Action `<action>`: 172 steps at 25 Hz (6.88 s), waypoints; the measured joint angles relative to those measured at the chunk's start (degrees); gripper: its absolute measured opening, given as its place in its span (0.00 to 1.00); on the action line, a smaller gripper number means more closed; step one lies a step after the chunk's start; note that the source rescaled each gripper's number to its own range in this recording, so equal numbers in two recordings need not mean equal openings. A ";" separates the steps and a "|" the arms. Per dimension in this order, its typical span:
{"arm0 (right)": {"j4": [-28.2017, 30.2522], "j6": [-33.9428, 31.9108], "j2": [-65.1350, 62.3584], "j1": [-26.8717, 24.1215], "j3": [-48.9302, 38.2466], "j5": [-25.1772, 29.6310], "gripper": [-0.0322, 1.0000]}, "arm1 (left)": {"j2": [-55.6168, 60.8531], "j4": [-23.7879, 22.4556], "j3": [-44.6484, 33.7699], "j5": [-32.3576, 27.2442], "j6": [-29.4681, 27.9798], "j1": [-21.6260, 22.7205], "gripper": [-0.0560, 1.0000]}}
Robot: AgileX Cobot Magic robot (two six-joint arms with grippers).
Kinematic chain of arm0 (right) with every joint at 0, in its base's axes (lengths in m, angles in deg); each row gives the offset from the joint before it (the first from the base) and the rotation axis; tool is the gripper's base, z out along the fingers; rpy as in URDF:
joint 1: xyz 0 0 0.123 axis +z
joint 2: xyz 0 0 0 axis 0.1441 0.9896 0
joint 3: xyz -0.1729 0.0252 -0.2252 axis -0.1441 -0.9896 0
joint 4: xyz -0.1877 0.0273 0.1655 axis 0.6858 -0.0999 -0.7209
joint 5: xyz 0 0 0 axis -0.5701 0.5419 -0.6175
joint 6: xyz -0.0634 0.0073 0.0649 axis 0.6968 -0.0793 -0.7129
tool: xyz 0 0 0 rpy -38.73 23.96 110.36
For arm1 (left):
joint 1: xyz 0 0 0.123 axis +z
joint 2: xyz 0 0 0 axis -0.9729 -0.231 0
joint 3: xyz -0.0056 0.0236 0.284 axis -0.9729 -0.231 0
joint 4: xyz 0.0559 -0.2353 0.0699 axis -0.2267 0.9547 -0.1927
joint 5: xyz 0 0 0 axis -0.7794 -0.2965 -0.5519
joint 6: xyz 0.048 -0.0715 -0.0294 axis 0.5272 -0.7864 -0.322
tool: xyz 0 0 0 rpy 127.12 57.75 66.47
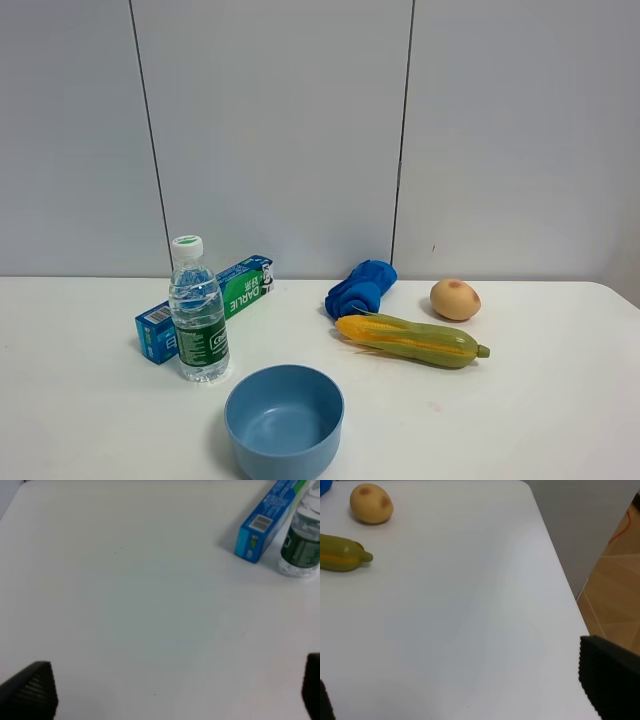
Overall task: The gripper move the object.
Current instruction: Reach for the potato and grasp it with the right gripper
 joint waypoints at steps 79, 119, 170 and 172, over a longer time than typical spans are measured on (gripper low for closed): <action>-17.19 7.62 108.85 0.78 61.51 -17.88 1.00 | 0.00 0.00 0.00 0.00 0.00 0.00 1.00; -7.74 10.69 129.76 13.42 61.62 -40.13 1.00 | 0.00 0.00 0.00 0.00 0.00 0.00 1.00; -7.71 10.15 133.01 13.42 61.62 -43.34 0.06 | 0.00 0.00 0.00 0.00 0.00 0.00 1.00; -7.71 10.15 133.01 13.42 61.62 -43.34 0.05 | 0.00 0.00 0.00 0.00 0.00 0.00 1.00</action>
